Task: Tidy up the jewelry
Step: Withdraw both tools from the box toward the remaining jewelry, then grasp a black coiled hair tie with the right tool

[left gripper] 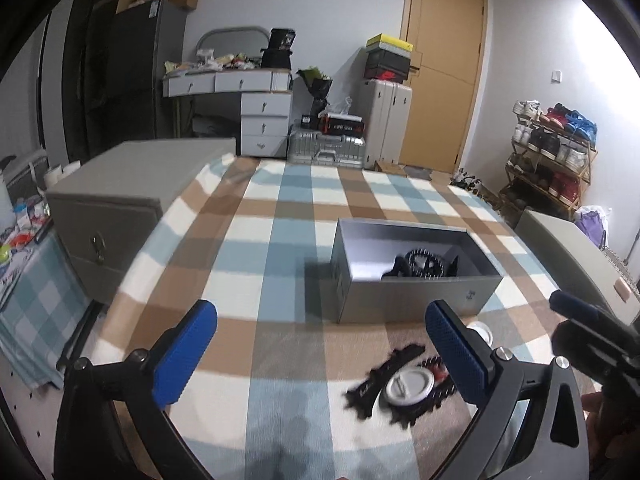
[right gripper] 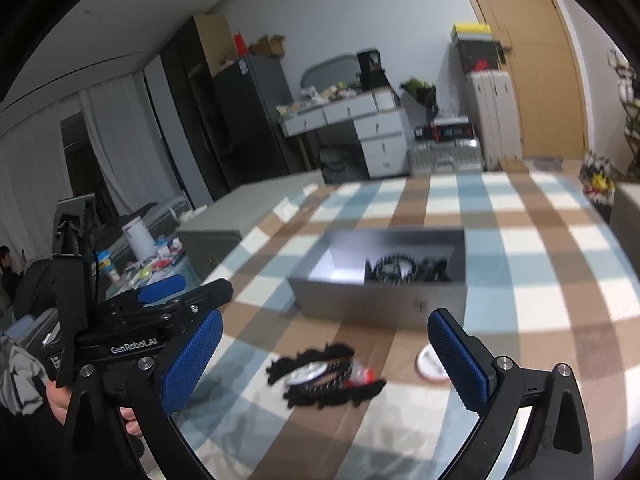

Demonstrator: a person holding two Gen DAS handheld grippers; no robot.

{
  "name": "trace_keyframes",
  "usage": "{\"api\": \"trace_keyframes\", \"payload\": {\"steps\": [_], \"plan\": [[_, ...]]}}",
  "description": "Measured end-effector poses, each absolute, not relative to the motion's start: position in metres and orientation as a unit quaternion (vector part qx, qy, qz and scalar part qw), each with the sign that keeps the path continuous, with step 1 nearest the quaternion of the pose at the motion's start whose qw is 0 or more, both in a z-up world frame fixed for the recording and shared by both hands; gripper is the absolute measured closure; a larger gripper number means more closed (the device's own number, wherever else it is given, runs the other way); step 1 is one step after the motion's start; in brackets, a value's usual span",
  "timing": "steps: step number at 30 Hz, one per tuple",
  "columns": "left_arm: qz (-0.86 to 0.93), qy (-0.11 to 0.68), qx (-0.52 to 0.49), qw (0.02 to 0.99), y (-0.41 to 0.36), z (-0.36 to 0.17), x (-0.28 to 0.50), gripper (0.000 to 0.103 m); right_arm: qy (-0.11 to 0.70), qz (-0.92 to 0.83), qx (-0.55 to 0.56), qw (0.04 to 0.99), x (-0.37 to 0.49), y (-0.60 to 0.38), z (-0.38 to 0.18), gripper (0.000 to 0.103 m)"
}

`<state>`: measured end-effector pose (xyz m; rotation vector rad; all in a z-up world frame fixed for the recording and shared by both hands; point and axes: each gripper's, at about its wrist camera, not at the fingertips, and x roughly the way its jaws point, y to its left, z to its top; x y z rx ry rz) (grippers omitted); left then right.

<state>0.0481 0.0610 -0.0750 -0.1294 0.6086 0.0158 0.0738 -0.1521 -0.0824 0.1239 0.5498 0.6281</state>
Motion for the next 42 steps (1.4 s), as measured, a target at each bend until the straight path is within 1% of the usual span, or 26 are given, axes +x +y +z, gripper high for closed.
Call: {"api": "trace_keyframes", "payload": {"steps": [5, 12, 15, 18, 20, 24, 25, 26, 27, 28, 29, 32, 33, 34, 37, 42], "plan": [[0.014, 0.323, -0.081, 0.943, 0.068, -0.094, 0.038, 0.001, 0.309, 0.3, 0.056, 0.901, 0.073, -0.144, -0.106, 0.0], [0.009, 0.361, -0.096, 0.928, 0.075, -0.115, 0.03, 0.001, 0.348, 0.304, 0.06, 0.885, 0.074, -0.139, -0.126, 0.0], [0.005, 0.365, -0.097, 0.926, 0.074, -0.118, 0.026, 0.001, 0.36, 0.309, 0.066, 0.878, 0.077, -0.137, -0.131, 0.006], [-0.001, 0.369, -0.099, 0.924, 0.074, -0.119, 0.025, 0.001, 0.37, 0.312, 0.07, 0.873, 0.082, -0.132, -0.133, 0.017], [-0.005, 0.372, -0.1, 0.923, 0.075, -0.121, 0.026, 0.001, 0.376, 0.316, 0.077, 0.868, 0.085, -0.13, -0.134, 0.029], [-0.009, 0.373, -0.097, 0.923, 0.074, -0.121, 0.026, 0.001, 0.392, 0.309, 0.086, 0.862, 0.092, -0.127, -0.138, 0.036], [-0.008, 0.373, -0.091, 0.923, 0.073, -0.121, 0.025, 0.001, 0.396, 0.306, 0.084, 0.862, 0.094, -0.127, -0.139, 0.044], [-0.008, 0.374, -0.088, 0.923, 0.073, -0.121, 0.026, 0.001, 0.399, 0.307, 0.082, 0.86, 0.095, -0.126, -0.14, 0.05], [-0.009, 0.375, -0.084, 0.923, 0.072, -0.122, 0.027, 0.001, 0.404, 0.304, 0.079, 0.859, 0.096, -0.125, -0.142, 0.052], [-0.01, 0.376, -0.083, 0.923, 0.072, -0.122, 0.026, 0.001, 0.406, 0.302, 0.078, 0.859, 0.096, -0.124, -0.143, 0.056], [-0.011, 0.377, -0.084, 0.922, 0.072, -0.122, 0.026, 0.001, 0.409, 0.301, 0.079, 0.858, 0.096, -0.124, -0.144, 0.062], [-0.014, 0.383, -0.09, 0.919, 0.073, -0.124, 0.027, 0.001, 0.416, 0.292, 0.086, 0.857, 0.098, -0.125, -0.147, 0.069], [-0.016, 0.385, -0.092, 0.918, 0.073, -0.124, 0.028, 0.001, 0.42, 0.286, 0.089, 0.857, 0.099, -0.126, -0.148, 0.073], [-0.017, 0.388, -0.092, 0.917, 0.073, -0.124, 0.028, 0.001, 0.423, 0.288, 0.093, 0.854, 0.1, -0.127, -0.15, 0.081], [-0.02, 0.394, -0.092, 0.914, 0.073, -0.125, 0.028, 0.001, 0.415, 0.29, 0.094, 0.857, 0.097, -0.129, -0.148, 0.093], [-0.022, 0.394, -0.093, 0.914, 0.071, -0.124, 0.028, 0.001, 0.386, 0.298, 0.089, 0.869, 0.089, -0.133, -0.139, 0.094]]}}
